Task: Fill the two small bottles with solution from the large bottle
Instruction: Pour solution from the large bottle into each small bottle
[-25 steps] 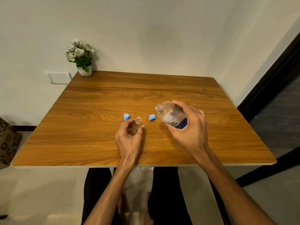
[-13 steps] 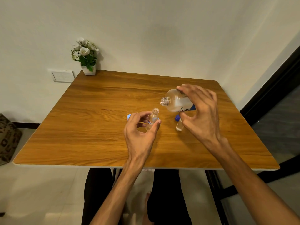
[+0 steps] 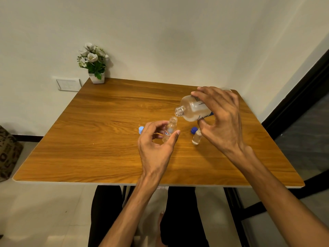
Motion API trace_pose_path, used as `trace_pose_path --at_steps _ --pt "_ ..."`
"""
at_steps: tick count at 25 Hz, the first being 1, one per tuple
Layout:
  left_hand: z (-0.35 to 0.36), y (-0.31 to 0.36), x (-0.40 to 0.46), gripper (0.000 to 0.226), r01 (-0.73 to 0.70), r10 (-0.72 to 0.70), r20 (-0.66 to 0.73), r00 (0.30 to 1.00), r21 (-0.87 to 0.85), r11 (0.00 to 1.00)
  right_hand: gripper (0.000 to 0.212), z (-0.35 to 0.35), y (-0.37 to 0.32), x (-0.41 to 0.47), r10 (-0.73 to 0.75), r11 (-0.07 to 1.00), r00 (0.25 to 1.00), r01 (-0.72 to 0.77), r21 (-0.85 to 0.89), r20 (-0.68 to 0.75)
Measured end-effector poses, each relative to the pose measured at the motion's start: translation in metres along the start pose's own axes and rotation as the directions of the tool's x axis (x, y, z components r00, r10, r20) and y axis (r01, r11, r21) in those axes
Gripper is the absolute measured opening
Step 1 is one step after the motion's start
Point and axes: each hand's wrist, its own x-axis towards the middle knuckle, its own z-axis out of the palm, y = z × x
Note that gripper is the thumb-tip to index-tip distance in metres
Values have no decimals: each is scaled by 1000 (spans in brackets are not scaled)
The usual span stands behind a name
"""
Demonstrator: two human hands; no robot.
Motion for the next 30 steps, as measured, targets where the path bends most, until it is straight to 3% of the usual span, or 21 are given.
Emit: trace_pose_path --at_steps 30 --pt "0 4 -5 33 55 -55 1 998 -35 998 67 -5 -1 6 -85 995 996 84 -55 -23"
